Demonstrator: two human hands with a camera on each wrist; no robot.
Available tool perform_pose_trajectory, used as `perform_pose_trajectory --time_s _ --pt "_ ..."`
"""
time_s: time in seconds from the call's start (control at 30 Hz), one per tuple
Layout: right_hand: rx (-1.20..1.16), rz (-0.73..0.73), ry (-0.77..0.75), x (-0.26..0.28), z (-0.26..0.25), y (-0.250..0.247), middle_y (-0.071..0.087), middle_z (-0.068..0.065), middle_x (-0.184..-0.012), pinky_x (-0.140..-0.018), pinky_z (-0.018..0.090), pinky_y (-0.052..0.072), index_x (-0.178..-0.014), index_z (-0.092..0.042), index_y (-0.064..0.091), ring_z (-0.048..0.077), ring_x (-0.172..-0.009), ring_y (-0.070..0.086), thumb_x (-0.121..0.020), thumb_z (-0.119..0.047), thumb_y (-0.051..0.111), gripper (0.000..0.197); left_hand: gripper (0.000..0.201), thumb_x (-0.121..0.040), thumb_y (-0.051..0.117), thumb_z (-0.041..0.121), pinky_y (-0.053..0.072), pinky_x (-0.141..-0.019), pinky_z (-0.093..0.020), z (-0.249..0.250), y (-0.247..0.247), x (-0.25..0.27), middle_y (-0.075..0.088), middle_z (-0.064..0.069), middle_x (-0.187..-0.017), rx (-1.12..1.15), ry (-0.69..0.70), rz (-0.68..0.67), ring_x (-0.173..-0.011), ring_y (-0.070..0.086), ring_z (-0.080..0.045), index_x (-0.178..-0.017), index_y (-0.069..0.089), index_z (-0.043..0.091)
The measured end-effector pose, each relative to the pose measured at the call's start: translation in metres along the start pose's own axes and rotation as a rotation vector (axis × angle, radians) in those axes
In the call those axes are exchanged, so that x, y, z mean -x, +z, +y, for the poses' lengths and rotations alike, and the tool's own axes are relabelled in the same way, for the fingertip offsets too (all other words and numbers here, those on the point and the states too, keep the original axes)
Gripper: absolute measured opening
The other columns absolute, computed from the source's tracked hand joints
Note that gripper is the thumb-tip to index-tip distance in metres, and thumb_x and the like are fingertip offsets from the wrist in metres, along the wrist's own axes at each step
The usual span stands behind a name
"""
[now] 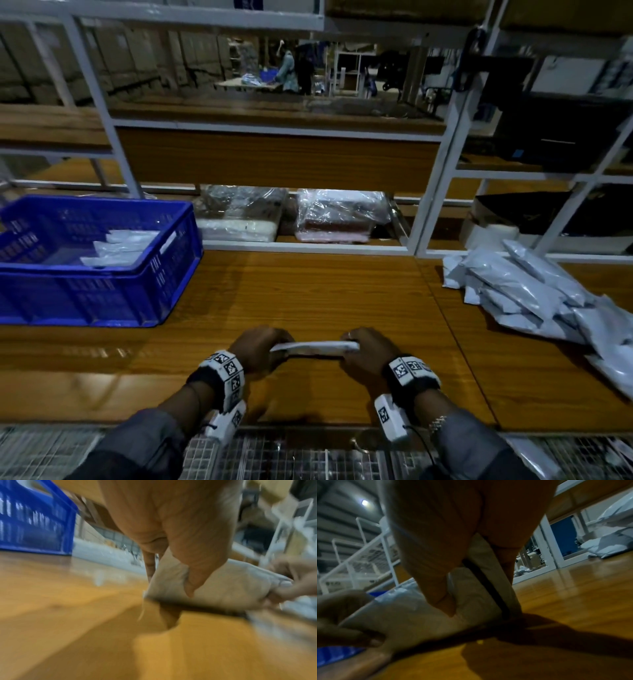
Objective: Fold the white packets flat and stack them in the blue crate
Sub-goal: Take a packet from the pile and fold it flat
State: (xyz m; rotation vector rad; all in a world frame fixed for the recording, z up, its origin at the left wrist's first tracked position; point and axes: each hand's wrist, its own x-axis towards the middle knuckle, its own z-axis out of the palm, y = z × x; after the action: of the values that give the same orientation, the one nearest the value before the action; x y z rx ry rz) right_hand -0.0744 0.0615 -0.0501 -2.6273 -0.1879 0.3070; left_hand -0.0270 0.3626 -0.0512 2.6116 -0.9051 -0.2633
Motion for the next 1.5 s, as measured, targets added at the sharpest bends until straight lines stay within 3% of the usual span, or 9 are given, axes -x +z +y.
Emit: perform_pose_trajectory --time_s 0.27,0.5,0.67,0.8,0.93,1.03,1.23,1.33,1.5 --pt "-0.380 0.064 -0.001 -0.013 0.009 -0.022 0.074 -0.006 -0.104 -0.078 0.037 0.057 -0.102 -0.015 0.076 0.013 -0.096 0.070 -0.068 -0.039 0.093 0.045 0.029 -0.069 0.093 0.039 0.043 -0.057 -0.017 -0.008 -0.027 0.006 0.067 0.018 -0.066 0.430 -0.220 0.182 -0.063 0.059 0.006 -0.073 0.065 0.030" --pt "-0.045 0.188 0.239 -0.012 0.005 0.021 0.041 0.005 -0.154 -0.110 0.041 0.040 -0.152 -0.021 0.038 0.031 -0.140 0.040 -0.089 -0.038 0.074 0.075 0.083 -0.085 0.077 0.045 0.045 -0.105 -0.043 -0.007 0.020 0.010 0.048 -0.005 -0.151 0.202 -0.325 0.255 -0.136 0.048 -0.026 -0.153 0.037 0.018" --pt "0.189 0.323 0.048 -0.003 -0.024 0.053 0.048 0.010 -0.147 -0.116 0.042 0.031 -0.143 -0.015 0.051 0.032 -0.137 0.042 -0.099 -0.040 0.051 0.051 0.069 -0.102 0.040 0.054 0.024 -0.121 -0.048 0.018 0.051 0.010 0.029 -0.005 -0.164 -0.039 -0.268 0.302 -0.151 0.025 -0.028 -0.158 0.027 0.017" --pt "0.205 0.136 -0.005 -0.012 -0.039 0.075 0.015 0.006 -0.168 -0.125 0.041 0.001 -0.159 -0.026 0.024 0.023 -0.155 0.009 -0.087 -0.056 -0.008 0.085 0.117 -0.079 -0.025 0.077 0.011 -0.123 -0.046 0.013 0.092 0.000 0.023 -0.011 -0.165 -0.007 -0.217 0.197 -0.153 0.021 -0.029 -0.158 0.025 0.008" --pt "0.234 0.025 -0.001 -0.017 -0.044 0.098 -0.009 0.001 -0.164 -0.119 0.047 -0.012 -0.160 -0.029 0.019 0.029 -0.156 0.006 -0.082 -0.056 -0.008 0.087 0.061 -0.110 0.007 0.044 0.023 -0.114 -0.048 0.006 0.108 -0.004 0.064 -0.015 -0.134 -0.043 -0.192 0.153 -0.119 0.065 -0.034 -0.140 0.048 0.009" --pt "0.280 0.123 0.001 -0.017 -0.043 0.108 0.026 0.009 -0.162 -0.115 0.054 0.014 -0.152 -0.023 0.043 0.031 -0.146 0.037 -0.099 -0.049 0.019 0.063 0.047 -0.107 0.025 0.039 0.020 -0.114 -0.053 0.009 0.118 -0.005 0.062 -0.017 -0.136 -0.149 -0.149 0.254 -0.123 0.063 -0.034 -0.141 0.043 0.011" --pt "0.292 0.164 0.023 -0.013 -0.052 0.116 0.027 0.007 -0.164 -0.121 0.056 0.013 -0.147 -0.028 0.047 0.027 -0.152 0.023 -0.099 -0.044 0.037 0.052 0.053 -0.102 0.034 0.038 0.026 -0.113 -0.055 0.017 0.113 -0.010 0.056 -0.017 -0.144 -0.127 -0.204 0.239 -0.132 0.055 -0.033 -0.138 0.061 0.009" --pt "0.250 0.095 0.050 -0.018 -0.048 0.110 0.034 0.008 -0.161 -0.121 0.053 0.018 -0.150 -0.023 0.045 0.028 -0.146 0.037 -0.093 -0.050 0.027 0.066 0.057 -0.109 0.024 0.040 0.029 -0.111 -0.055 0.011 0.107 -0.010 0.055 -0.018 -0.144 -0.159 -0.222 0.175 -0.129 0.059 -0.034 -0.137 0.062 0.009" --pt "0.214 0.124 0.146 -0.014 -0.029 0.089 -0.012 0.004 -0.168 -0.124 0.041 -0.013 -0.161 -0.018 -0.004 0.019 -0.155 -0.011 -0.080 -0.078 -0.018 0.102 0.071 -0.106 0.015 0.051 0.023 -0.115 -0.052 0.016 0.100 0.007 0.044 -0.020 -0.153 -0.182 -0.322 0.330 -0.141 0.044 -0.036 -0.148 0.047 0.003"
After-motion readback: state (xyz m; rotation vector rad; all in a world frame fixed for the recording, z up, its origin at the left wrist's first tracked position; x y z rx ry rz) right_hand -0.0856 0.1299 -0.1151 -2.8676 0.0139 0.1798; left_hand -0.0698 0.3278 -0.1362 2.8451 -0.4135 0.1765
